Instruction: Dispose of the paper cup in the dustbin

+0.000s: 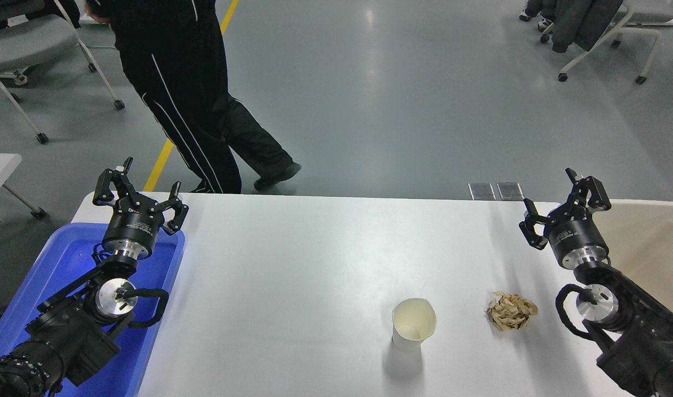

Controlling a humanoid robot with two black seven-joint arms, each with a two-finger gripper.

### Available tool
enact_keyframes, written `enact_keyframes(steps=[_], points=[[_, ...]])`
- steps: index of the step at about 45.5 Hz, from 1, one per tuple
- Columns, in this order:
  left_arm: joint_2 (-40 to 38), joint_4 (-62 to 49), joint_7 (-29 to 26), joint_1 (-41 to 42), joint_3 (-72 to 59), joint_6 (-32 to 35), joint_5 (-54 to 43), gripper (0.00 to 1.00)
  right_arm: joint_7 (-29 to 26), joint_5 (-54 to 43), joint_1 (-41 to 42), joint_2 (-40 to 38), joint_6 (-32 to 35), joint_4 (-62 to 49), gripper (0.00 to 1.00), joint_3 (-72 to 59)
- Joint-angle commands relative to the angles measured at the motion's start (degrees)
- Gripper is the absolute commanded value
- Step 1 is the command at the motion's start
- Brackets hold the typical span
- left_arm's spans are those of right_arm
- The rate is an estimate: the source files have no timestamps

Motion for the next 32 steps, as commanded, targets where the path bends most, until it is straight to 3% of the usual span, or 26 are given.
enact_keyframes(steps=[1, 32], points=[[-0.1, 0.0, -0.1, 0.0, 0.0, -0.1, 0.0, 1.0, 0.0, 0.0, -0.1, -0.1, -0.1, -0.1, 1.0, 0.0], [0.0, 0.0, 0.0, 0.0, 0.0, -0.1, 0.0, 1.0, 0.1, 0.0, -0.2, -1.2, 0.2, -0.1, 1.0, -0.8]])
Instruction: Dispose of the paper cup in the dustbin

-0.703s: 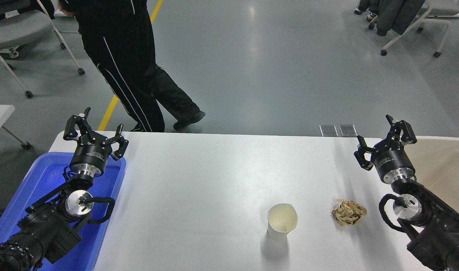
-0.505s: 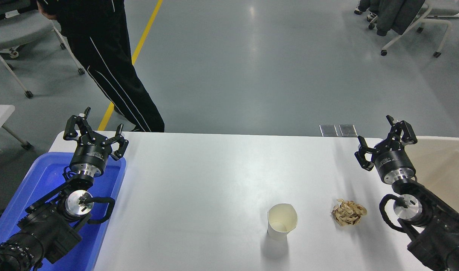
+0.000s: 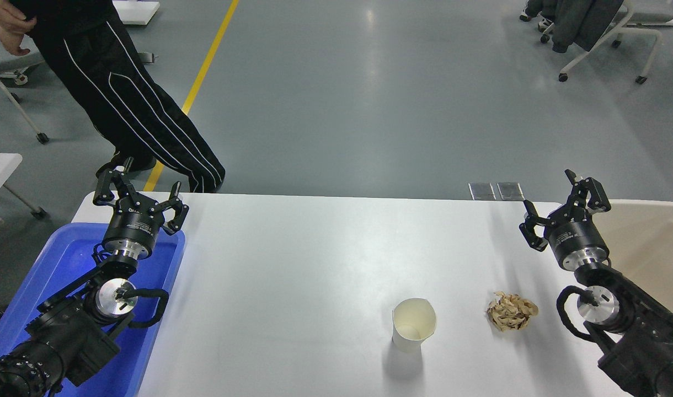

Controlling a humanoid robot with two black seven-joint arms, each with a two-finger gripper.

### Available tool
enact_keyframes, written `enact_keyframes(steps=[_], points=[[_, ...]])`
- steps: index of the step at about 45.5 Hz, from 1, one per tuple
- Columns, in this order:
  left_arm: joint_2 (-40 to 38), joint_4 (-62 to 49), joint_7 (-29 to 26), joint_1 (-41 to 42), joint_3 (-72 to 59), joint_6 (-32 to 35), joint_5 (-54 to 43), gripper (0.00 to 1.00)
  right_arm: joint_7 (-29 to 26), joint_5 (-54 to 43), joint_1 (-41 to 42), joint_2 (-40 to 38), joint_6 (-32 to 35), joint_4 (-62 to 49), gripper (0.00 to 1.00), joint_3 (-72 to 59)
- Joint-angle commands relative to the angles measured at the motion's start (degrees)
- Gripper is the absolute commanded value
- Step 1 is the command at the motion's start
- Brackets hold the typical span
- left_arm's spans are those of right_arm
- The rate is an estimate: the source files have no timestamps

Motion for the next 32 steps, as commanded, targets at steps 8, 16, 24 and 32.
enact_keyframes(steps=[8, 16, 24, 32], points=[[0.0, 0.0, 0.0, 0.0, 0.0, 0.0, 0.0, 1.0, 0.0, 0.0, -0.1, -2.0, 0.0, 0.2, 1.0, -0.4], [0.0, 0.0, 0.0, 0.0, 0.0, 0.0, 0.0, 1.0, 0.0, 0.0, -0.7, -2.1, -0.1, 0.2, 1.0, -0.4], [0.0, 0.0, 0.0, 0.0, 0.0, 0.0, 0.0, 1.0, 0.0, 0.0, -0.9, -2.8, -0.2, 0.6, 1.0, 0.5], [0.0, 0.0, 0.0, 0.0, 0.0, 0.0, 0.0, 1.0, -0.2, 0.0, -0.6, -3.0, -0.6, 0.4, 1.0, 0.5]])
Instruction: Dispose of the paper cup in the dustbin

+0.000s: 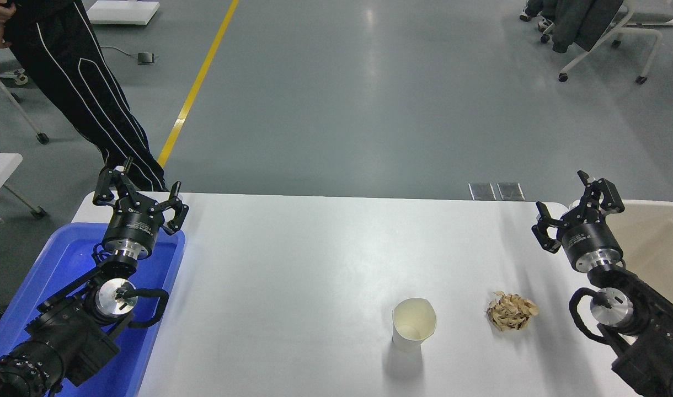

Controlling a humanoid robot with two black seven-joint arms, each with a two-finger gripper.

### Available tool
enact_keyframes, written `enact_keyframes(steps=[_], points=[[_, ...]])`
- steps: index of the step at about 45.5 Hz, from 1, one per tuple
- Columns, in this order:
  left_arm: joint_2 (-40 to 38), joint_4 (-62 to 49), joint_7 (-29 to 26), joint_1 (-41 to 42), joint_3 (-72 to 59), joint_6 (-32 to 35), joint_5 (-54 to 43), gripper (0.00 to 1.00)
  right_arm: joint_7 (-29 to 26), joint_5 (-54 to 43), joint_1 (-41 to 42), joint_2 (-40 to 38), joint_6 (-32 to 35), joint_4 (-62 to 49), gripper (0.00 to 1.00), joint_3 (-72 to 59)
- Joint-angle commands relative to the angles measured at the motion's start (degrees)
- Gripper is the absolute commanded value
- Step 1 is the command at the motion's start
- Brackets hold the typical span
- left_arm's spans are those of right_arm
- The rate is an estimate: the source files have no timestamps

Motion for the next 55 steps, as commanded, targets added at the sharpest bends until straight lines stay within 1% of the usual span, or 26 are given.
enact_keyframes(steps=[1, 16, 18, 22, 25, 34, 39, 43, 46, 49, 55], points=[[0.0, 0.0, 0.0, 0.0, 0.0, 0.0, 0.0, 1.0, -0.2, 0.0, 0.1, -0.5, -0.3, -0.1, 1.0, 0.3], [0.0, 0.0, 0.0, 0.0, 0.0, 0.0, 0.0, 1.0, -0.9, 0.2, 0.6, -2.2, -0.5, 0.1, 1.0, 0.3], [0.0, 0.0, 0.0, 0.0, 0.0, 0.0, 0.0, 1.0, -1.8, 1.0, 0.6, -2.2, -0.6, 0.2, 1.0, 0.4], [0.0, 0.0, 0.0, 0.0, 0.0, 0.0, 0.0, 1.0, -4.6, 5.6, 0.7, -2.2, -1.8, 1.0, 1.0, 0.3], [0.0, 0.0, 0.0, 0.0, 0.0, 0.0, 0.0, 1.0, -6.3, 6.8, 0.3, -3.6, -2.2, 4.7, 1.0, -0.2], [0.0, 0.0, 0.0, 0.0, 0.0, -0.1, 0.0, 1.0, -8.1, 6.2, -1.8, -11.4, -3.4, 20.0, 1.0, -3.7], [0.0, 0.0, 0.0, 0.0, 0.0, -0.1, 0.0, 1.0, -8.4, 1.9, -1.6, -17.9, -2.7, 29.6, 1.0, -9.3], [0.0, 0.0, 0.1, 0.0, 0.0, -0.1, 0.0, 1.0, -8.5, -1.4, -0.6, -20.3, -2.9, 35.8, 1.0, -10.7], [0.0, 0.0, 0.0, 0.0, 0.0, -0.1, 0.0, 1.0, -8.9, -6.1, 1.3, -22.6, -3.0, 40.1, 1.0, -11.4], [0.0, 0.0, 0.1, 0.0, 0.0, -0.1, 0.0, 1.0, -11.8, -11.6, 3.2, -23.5, -2.7, 42.5, 1.0, -13.5], [0.0, 0.0, 0.1, -0.1, 0.0, -0.2, 0.0, 1.0, -18.0, -25.5, 6.8, -23.9, -2.8, 48.3, 1.0, -16.9]])
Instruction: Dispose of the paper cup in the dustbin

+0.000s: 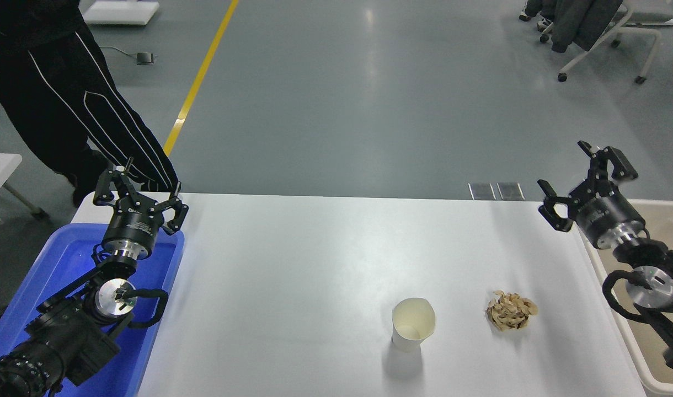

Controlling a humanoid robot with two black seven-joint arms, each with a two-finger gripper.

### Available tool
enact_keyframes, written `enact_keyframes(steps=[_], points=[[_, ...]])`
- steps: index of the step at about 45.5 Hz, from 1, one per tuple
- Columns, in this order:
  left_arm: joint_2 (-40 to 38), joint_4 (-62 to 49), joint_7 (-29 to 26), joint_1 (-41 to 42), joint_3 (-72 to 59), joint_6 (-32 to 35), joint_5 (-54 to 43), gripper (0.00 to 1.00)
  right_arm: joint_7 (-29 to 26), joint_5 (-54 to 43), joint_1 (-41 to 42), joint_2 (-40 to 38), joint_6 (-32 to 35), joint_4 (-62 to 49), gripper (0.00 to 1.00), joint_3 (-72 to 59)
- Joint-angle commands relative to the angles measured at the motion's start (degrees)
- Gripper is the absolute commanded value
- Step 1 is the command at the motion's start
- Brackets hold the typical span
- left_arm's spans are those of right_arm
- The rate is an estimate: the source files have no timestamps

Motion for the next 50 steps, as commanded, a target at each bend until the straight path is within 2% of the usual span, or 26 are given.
enact_keyframes(steps=[1, 6, 11, 20, 28, 39, 50], points=[[0.0, 0.0, 0.0, -0.1, 0.0, -0.1, 0.0, 1.0, -8.0, -20.0, 5.2, -4.1, 0.1, 13.7, 1.0, -5.9], [0.0, 0.0, 0.0, -0.1, 0.0, -0.2, 0.0, 1.0, -15.0, -28.0, 7.6, -4.2, 0.8, 15.4, 1.0, -7.3], [0.0, 0.0, 0.0, -0.1, 0.0, -0.3, 0.0, 1.0, -17.4, -32.3, 10.4, -4.4, 3.0, 17.0, 1.0, -10.9], [-0.1, 0.0, 0.0, -0.1, 0.0, -0.3, 0.0, 1.0, -17.2, -48.3, 14.6, -4.4, 6.1, 20.9, 1.0, -18.9], [-0.1, 0.0, 0.0, -0.1, 0.0, -0.4, 0.0, 1.0, -16.9, -55.5, 22.4, -3.3, 15.2, 21.1, 1.0, -30.4], [0.0, 0.0, 0.0, -0.1, 0.0, -0.5, 0.0, 1.0, -16.8, -58.8, 32.6, 2.9, 16.1, 20.8, 1.0, -43.5], [-0.1, 0.0, 0.0, -0.1, 0.0, -0.6, 0.0, 1.0, -14.9, -68.2, 33.4, 6.3, 16.0, 16.6, 0.99, -48.0]])
